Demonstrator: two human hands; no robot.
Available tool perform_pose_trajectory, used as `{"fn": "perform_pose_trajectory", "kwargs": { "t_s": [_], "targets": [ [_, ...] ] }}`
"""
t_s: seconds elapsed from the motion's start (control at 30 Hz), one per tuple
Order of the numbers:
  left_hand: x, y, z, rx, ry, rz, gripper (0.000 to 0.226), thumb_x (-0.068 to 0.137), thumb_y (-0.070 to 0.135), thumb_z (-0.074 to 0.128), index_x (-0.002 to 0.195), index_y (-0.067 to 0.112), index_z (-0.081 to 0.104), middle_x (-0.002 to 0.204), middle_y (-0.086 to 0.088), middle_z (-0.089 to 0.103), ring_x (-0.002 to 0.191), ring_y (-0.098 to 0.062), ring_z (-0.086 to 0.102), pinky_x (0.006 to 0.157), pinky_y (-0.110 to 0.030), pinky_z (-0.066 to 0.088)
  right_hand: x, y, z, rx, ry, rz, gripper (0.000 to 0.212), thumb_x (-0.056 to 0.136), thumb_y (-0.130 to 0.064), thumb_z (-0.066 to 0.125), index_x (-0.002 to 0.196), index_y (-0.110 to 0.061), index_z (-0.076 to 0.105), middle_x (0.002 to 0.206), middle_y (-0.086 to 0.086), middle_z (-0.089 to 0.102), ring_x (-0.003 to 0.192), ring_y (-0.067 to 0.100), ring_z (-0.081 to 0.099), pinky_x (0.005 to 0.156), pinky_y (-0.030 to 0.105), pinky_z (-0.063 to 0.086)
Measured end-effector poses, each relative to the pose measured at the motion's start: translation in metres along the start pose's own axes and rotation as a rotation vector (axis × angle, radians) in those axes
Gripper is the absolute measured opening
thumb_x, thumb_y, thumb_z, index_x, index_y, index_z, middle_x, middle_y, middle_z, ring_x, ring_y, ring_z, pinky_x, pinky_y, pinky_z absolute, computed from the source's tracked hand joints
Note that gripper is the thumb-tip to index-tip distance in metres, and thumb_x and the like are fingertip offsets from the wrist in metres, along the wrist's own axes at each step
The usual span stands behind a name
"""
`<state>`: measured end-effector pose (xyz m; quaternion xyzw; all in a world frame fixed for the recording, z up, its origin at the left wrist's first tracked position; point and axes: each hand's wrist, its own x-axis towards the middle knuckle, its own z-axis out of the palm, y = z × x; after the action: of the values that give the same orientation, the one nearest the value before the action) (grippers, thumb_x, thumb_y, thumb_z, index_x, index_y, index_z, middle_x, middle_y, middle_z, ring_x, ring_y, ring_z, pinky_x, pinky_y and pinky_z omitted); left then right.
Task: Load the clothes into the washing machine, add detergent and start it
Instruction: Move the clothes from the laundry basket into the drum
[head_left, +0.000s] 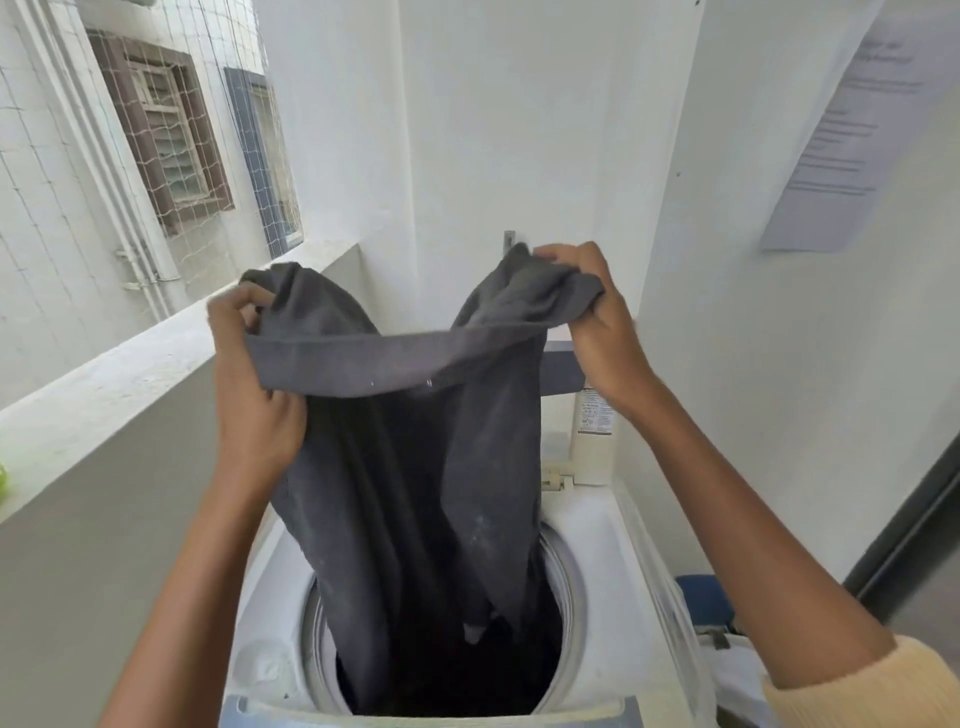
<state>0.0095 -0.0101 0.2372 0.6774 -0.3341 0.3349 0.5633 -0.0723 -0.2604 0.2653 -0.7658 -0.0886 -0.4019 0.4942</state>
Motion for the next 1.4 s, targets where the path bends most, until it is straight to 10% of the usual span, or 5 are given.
{"fn": "perform_pose_trajectory", "kwargs": {
  "t_s": [0.2, 0.5, 0.83, 1.13, 1.4],
  "targets": [
    [-0.056, -0.081, 0.030, 0.178, -0.329, -0.182, 0.053, 0.068, -0.001, 0.050, 0.102, 0.038, 0.040, 0.106, -0.007, 0.051, 0.095, -0.026, 0.051, 0.080, -0.038, 0.041, -0.056, 0.092, 0.029, -0.227, -0.118, 0.197, 0.018, 0.083, 0.007, 0.044, 0.098, 0.005, 0.053, 0.107, 0.015, 0.053, 0.099, 0.022, 0.050, 0.093, 0.028, 0.038],
    [-0.161, -0.154, 0.050, 0.529, -1.453, -0.743, 0.050, 0.092, 0.031, 0.051, 0.137, 0.015, 0.039, 0.146, -0.002, 0.039, 0.132, -0.018, 0.040, 0.109, -0.027, 0.032, -0.178, 0.168, 0.011, -0.555, -0.852, 1.117, 0.026, 0.088, -0.016, 0.050, 0.113, -0.016, 0.045, 0.122, 0.008, 0.046, 0.095, 0.025, 0.053, 0.073, 0.029, 0.049],
    [-0.144, -0.089, 0.123, 0.305, -1.560, -0.608, 0.040, 0.097, 0.026, 0.043, 0.135, 0.016, 0.045, 0.141, 0.002, 0.044, 0.129, -0.015, 0.043, 0.108, -0.026, 0.031, -0.208, 0.144, -0.098, 0.186, -0.192, 1.235, 0.020, 0.092, -0.014, 0.056, 0.107, -0.005, 0.065, 0.105, 0.014, 0.071, 0.089, 0.029, 0.069, 0.078, 0.036, 0.054],
    [-0.185, 0.011, 0.285, -0.133, -1.618, -0.485, 0.023, 0.096, 0.022, 0.049, 0.116, 0.018, 0.059, 0.116, 0.001, 0.060, 0.103, -0.017, 0.059, 0.100, -0.032, 0.046, -0.305, 0.156, -0.255, 0.095, 0.568, 1.382, 0.016, 0.092, -0.008, 0.047, 0.084, -0.007, 0.062, 0.061, 0.006, 0.071, 0.051, 0.016, 0.067, 0.048, 0.022, 0.053],
    [-0.273, 0.077, 0.464, -0.095, -1.895, -0.507, 0.029, 0.095, 0.012, 0.048, 0.121, 0.006, 0.058, 0.129, -0.011, 0.057, 0.117, -0.027, 0.054, 0.093, -0.023, 0.041, -0.412, 0.209, -0.326, 0.101, 0.720, 1.685, 0.018, 0.093, -0.006, 0.045, 0.080, -0.005, 0.057, 0.061, 0.011, 0.065, 0.055, 0.024, 0.059, 0.059, 0.027, 0.043]
  ]
}}
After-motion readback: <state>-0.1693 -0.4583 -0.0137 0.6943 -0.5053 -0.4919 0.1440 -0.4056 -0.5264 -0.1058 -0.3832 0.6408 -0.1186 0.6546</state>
